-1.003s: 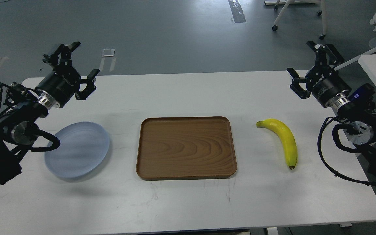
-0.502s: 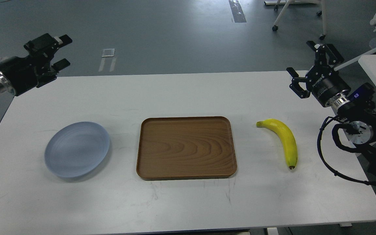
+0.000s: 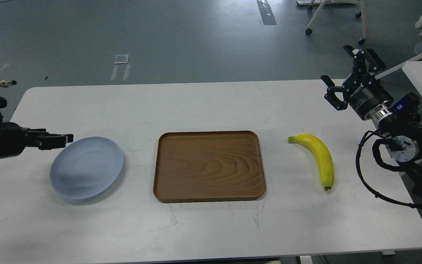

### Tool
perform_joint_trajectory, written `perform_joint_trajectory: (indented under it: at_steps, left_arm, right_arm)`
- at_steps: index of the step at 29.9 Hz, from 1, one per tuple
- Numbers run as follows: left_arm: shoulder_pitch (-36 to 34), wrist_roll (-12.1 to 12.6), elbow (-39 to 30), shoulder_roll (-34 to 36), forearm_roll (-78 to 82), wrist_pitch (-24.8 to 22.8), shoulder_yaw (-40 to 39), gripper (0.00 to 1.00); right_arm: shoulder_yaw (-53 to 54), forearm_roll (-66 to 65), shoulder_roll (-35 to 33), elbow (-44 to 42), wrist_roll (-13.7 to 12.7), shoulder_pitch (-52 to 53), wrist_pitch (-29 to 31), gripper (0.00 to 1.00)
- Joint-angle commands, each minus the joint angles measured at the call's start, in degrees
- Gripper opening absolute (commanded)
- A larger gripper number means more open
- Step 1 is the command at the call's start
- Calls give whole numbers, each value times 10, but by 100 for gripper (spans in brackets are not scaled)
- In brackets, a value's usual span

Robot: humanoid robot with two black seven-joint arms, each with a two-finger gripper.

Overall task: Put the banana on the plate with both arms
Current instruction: 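Move the left gripper down toward the edge of the light blue plate, then grasp the rim of the light blue plate with the left gripper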

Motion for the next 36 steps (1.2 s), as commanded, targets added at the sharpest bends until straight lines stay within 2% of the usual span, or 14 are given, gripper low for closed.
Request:
perform_joint_trajectory:
  at_steps: [1,7,22,26,31,34,36]
  left_arm:
    - [12,0,40,-8,-10,7,14,100]
    - [26,0,52,-20,-75,5,15,100]
    - [41,0,100,-70,-78,7,15,94]
    - [49,0,101,-72,-78,7,15,80]
    - [51,0,105,-80,-78,7,15,70]
    - [51,0,106,-83,-78,7,15,57]
    - [51,0,107,-83,-78,7,15,39]
  right_arm:
    - [0,0,0,0,0,0,0,100]
    - [0,0,0,0,0,0,0,100]
    - [0,0,0,1,0,0,0,100]
    - [0,0,0,1,0,0,0,100]
    - [0,0,0,1,0,-1,0,100]
    - [0,0,0,1,0,-1,0,100]
    - [0,0,0,1,0,-1,0,100]
